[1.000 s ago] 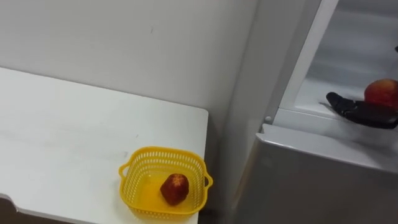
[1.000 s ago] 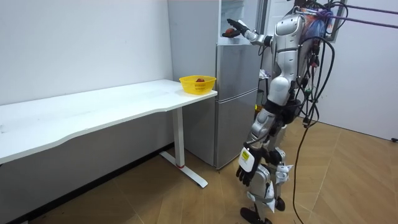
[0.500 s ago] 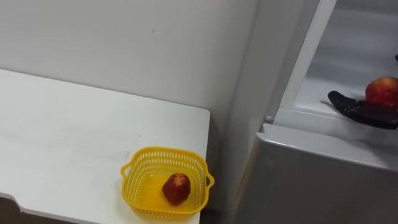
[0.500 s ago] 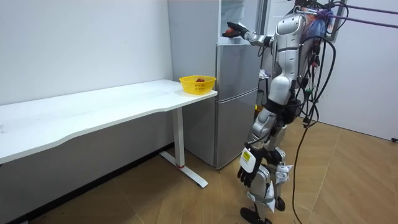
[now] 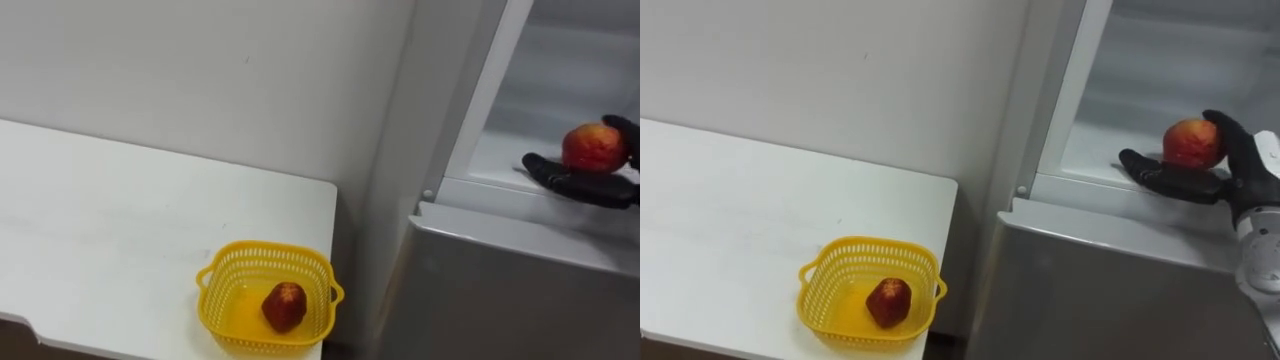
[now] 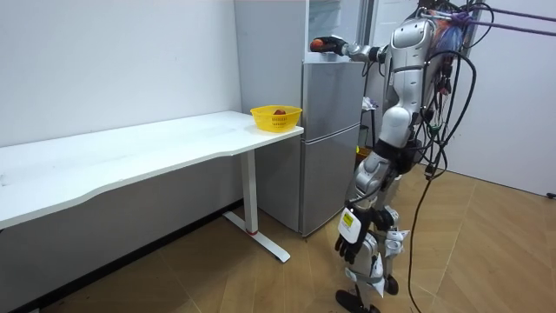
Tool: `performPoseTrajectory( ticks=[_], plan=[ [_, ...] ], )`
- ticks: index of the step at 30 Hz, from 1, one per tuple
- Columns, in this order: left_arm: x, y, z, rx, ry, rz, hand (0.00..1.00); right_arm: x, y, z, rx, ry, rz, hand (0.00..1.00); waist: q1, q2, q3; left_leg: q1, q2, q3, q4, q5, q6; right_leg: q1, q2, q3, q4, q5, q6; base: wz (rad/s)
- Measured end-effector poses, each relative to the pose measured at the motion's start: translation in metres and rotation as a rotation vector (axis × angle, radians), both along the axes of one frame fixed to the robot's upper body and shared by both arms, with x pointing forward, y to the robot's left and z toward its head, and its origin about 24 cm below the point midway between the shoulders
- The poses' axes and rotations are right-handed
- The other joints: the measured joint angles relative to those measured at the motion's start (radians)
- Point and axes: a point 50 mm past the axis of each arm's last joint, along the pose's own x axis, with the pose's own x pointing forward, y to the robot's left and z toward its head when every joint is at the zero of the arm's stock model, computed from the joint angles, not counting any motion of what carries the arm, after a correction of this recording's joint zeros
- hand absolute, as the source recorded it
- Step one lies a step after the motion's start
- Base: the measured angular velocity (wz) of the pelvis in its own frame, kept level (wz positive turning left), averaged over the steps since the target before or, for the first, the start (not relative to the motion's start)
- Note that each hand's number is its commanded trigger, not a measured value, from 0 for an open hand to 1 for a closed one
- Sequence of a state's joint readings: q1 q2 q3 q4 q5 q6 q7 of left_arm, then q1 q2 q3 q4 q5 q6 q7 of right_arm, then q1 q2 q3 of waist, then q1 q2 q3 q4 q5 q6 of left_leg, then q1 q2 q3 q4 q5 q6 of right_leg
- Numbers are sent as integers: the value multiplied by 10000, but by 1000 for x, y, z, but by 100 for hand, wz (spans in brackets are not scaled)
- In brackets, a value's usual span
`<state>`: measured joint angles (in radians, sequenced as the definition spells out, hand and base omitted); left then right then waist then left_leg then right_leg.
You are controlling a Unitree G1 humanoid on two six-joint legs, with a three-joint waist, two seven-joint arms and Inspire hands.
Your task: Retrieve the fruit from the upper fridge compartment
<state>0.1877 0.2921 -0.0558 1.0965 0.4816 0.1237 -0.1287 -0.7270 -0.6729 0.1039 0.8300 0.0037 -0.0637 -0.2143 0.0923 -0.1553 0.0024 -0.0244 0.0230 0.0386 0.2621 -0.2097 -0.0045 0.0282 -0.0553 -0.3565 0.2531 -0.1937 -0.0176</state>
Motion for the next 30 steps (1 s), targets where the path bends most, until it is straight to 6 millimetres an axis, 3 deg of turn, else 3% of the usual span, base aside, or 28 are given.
performPoseTrajectory(
  ticks=[13,23,30],
  plan=[
    [8,0,1,-6,-269,125,0,-10,-21,18,-799,-378,-808,100,218,-41,17,13,12,17,-65,2,-3,-33,36,-8,-150,-5,0,0],
    [10,2,1,46,-328,103,0,-10,-22,18,-936,-274,-888,100,238,-177,102,24,16,22,-129,1,-3,-38,33,-25,-151,-5,2,0],
    [10,3,2,88,-324,103,0,-10,-21,18,-937,-243,-918,100,235,-222,83,21,17,26,-217,0,-3,-40,42,-22,-168,-4,2,0]
  ],
)
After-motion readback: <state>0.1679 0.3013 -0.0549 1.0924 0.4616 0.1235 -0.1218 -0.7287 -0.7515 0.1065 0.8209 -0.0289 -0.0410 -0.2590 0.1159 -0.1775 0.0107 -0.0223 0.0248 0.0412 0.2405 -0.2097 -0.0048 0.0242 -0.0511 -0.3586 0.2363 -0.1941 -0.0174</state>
